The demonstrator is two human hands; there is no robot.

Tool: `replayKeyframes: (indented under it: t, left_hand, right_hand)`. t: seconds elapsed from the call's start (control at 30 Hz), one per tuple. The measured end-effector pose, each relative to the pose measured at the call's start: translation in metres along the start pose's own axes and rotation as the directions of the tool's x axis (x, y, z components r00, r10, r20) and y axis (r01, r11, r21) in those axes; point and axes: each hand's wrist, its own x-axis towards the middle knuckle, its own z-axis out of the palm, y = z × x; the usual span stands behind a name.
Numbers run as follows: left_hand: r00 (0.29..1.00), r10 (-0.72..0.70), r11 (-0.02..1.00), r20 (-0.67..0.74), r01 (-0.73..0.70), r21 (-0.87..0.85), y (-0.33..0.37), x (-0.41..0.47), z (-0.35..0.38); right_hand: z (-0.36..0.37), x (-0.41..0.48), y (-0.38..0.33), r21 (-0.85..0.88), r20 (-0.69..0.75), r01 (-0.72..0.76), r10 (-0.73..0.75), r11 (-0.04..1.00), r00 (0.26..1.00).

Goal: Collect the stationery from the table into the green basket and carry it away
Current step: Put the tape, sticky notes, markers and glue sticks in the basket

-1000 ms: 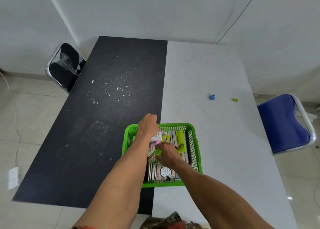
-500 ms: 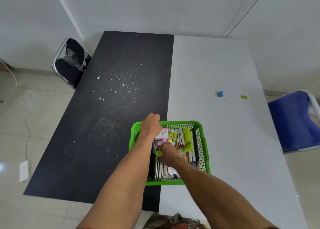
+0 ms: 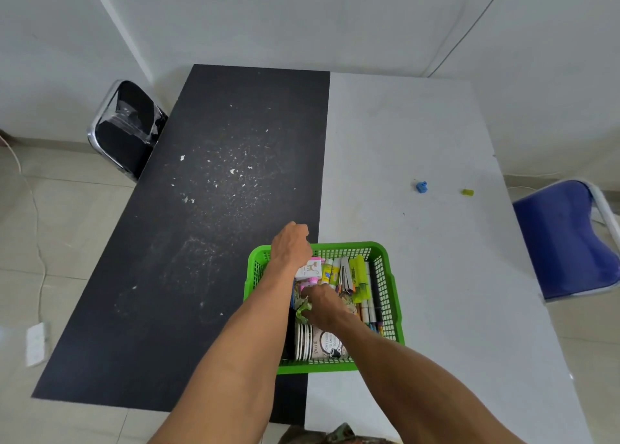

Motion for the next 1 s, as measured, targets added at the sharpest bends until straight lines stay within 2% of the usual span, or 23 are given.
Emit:
replayKeyframes:
  t: [0.17, 0.3, 0.5, 0.73, 1.0]
  left_hand:
    - [0.999, 0.032, 0.999, -0.006, -0.032, 0.01, 0.019, 0.013, -0.005]
    - [0.997, 0.077, 0.997, -0.008, -0.077, 0.025, 0.046, 0.029, -0.007]
    - [0.991, 0.13, 0.991, 0.019, -0.13, 0.034, 0.087, 0.053, 0.003]
    - [0.984, 0.163, 0.985, 0.068, -0.166, 0.047, 0.123, 0.087, 0.024]
    - [0.978, 0.183, 0.979, 0.098, -0.19, 0.073, 0.155, 0.141, 0.052]
  right_hand:
    - [-0.025, 0.005, 0.009, 0.072, -0.167, 0.067, -0.054, 0.995, 0.985]
    - [-0.053, 0.013, 0.021, 0.109, -0.331, 0.067, -0.028, 0.992, 0.943]
    - [-0.096, 0.021, 0.052, 0.11, -0.477, 0.002, 0.051, 0.994, 0.877]
    - [-0.13, 0.043, 0.118, 0.222, -0.469, -0.091, 0.188, 0.971, 0.863]
    - [-0.16, 0.091, 0.199, 0.221, -0.475, -0.214, 0.297, 0.952, 0.828]
